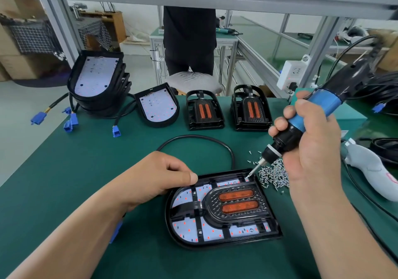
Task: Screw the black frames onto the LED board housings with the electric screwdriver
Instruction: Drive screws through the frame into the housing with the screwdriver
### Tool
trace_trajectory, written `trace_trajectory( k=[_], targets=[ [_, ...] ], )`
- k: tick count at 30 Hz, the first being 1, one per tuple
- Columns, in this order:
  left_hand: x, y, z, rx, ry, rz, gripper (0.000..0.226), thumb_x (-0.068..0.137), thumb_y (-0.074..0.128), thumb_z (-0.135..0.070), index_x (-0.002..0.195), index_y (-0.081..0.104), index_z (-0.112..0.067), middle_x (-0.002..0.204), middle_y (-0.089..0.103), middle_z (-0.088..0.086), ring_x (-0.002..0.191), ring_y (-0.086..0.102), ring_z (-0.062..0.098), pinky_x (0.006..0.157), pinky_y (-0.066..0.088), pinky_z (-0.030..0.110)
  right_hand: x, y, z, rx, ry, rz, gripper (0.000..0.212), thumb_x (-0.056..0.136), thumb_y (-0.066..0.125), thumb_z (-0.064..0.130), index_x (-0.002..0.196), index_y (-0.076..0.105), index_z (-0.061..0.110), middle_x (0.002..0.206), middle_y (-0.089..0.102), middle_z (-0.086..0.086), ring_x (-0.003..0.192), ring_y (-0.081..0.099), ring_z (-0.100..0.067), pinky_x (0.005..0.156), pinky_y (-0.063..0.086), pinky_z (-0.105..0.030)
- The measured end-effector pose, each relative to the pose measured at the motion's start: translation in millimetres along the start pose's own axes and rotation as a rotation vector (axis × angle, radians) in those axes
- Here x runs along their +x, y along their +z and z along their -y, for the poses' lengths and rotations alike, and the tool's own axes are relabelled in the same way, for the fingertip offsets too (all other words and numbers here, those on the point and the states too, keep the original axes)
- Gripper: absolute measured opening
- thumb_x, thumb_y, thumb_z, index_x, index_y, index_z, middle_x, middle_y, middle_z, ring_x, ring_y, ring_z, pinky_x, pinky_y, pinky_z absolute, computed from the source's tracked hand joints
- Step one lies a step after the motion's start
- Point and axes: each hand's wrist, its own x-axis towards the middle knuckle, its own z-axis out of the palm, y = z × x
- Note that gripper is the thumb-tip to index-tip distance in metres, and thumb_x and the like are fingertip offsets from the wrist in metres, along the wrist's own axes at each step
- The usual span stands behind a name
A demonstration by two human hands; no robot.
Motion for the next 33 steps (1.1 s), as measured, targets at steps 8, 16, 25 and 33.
trace_trajectory(
  k=[8,16,25,33],
  targets=[
    [-0.8,0.9,-2.9,-0.001,0.008,0.0,0.046,0.073,0.079,-0.055,0.087,0.079,-0.011,0.075,0.057,0.001,0.071,0.038,0.018,0.058,0.031,0.026,-0.8,2.9,-5.0,-0.011,0.002,0.011,0.021,0.096,0.059,0.011,0.116,0.054,0.014,0.078,0.054,-0.003,0.058,0.052,-0.019,0.058,0.049,-0.032],
    [-1.6,1.9,-5.3,0.009,0.011,-0.013,0.041,0.074,0.08,-0.054,0.086,0.081,-0.015,0.072,0.059,-0.004,0.068,0.04,0.015,0.057,0.033,0.022,-2.6,6.1,-7.7,-0.029,-0.008,0.031,0.032,0.085,0.066,0.015,0.115,0.057,0.015,0.078,0.053,-0.006,0.058,0.051,-0.022,0.057,0.049,-0.034],
    [-1.8,6.9,-7.4,0.08,0.051,-0.051,0.032,0.079,0.076,-0.051,0.081,0.079,-0.02,0.08,0.075,0.002,0.071,0.057,0.006,0.074,0.048,0.027,-13.2,14.7,-6.7,-0.125,-0.043,0.217,0.029,0.086,0.068,0.017,0.114,0.062,0.019,0.075,0.051,-0.007,0.056,0.049,-0.026,0.058,0.048,-0.037],
    [-1.9,8.3,-5.4,0.099,0.055,-0.06,0.031,0.081,0.076,-0.051,0.082,0.078,-0.02,0.08,0.073,0.007,0.069,0.055,0.007,0.071,0.046,0.027,-15.2,17.6,-7.7,-0.101,0.02,0.246,0.022,0.088,0.067,0.019,0.109,0.06,0.02,0.074,0.049,-0.006,0.055,0.044,-0.023,0.055,0.046,-0.034]
  ],
)
